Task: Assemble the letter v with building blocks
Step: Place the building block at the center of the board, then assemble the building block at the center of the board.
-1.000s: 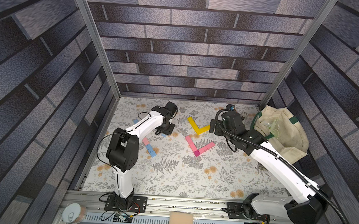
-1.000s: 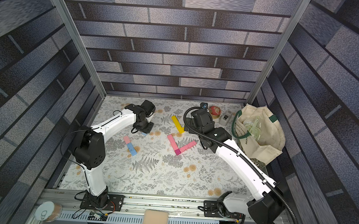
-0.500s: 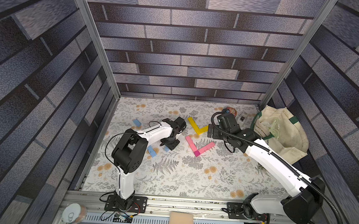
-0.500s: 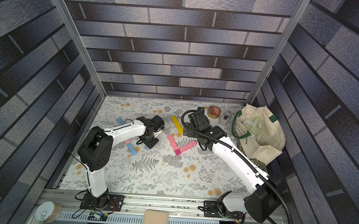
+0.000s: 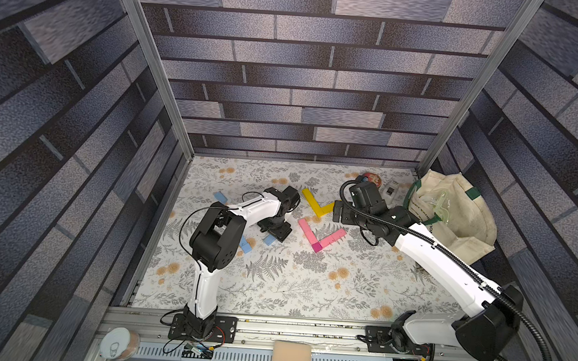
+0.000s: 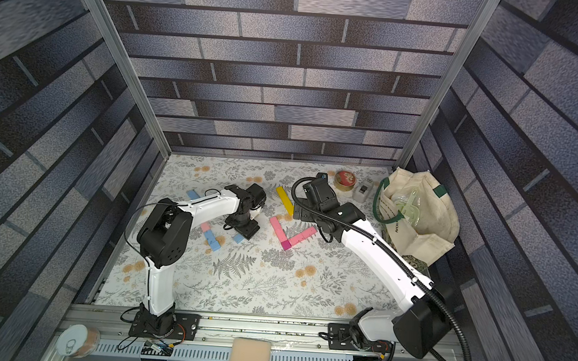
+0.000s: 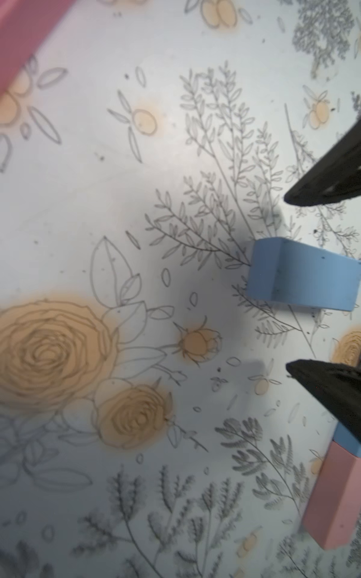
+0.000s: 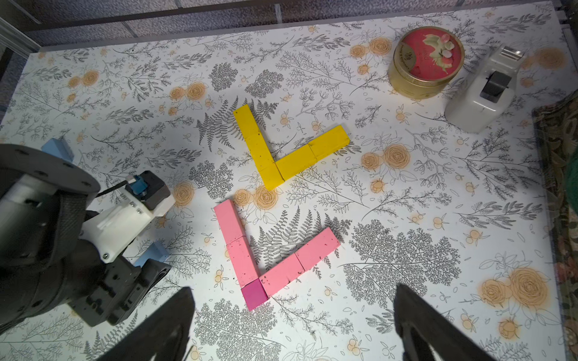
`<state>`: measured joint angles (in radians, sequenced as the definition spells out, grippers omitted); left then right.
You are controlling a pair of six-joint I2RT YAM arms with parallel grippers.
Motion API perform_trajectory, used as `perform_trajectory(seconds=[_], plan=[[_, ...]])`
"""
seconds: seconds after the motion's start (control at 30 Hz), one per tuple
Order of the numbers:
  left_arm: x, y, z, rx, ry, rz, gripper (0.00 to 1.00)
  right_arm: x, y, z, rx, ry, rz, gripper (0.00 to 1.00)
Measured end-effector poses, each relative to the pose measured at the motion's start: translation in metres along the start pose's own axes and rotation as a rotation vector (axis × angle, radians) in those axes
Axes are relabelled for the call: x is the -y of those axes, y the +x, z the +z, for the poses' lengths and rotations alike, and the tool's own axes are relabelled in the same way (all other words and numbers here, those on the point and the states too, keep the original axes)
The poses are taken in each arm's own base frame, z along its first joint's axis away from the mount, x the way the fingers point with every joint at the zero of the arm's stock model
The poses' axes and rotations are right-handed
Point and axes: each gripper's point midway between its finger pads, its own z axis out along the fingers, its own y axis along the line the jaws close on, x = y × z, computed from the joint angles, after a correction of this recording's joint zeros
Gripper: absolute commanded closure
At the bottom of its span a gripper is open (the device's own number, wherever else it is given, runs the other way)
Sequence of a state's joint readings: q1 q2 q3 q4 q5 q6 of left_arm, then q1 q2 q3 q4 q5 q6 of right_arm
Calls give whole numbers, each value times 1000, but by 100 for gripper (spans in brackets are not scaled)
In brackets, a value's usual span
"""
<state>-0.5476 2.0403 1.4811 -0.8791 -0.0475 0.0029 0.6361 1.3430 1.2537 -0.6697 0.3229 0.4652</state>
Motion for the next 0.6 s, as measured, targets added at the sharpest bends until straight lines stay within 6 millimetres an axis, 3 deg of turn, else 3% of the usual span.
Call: perform_trajectory(seconds=[0.23,0.4,0.5,0.6], plan=[[-2,2,3,-17,43,-55,42,0,-5,-10,27,-15,15,0],[-9,15,2,-36,-2,-48,45,-2,-4,-9,18,-23,19,0],[-18,27,1,-54,-58,-20,58,-4,-3,-5,10,-28,23,0],[-28,34,1,-72,-119,-1,61,-6,1,0,-11,-34,20,0]])
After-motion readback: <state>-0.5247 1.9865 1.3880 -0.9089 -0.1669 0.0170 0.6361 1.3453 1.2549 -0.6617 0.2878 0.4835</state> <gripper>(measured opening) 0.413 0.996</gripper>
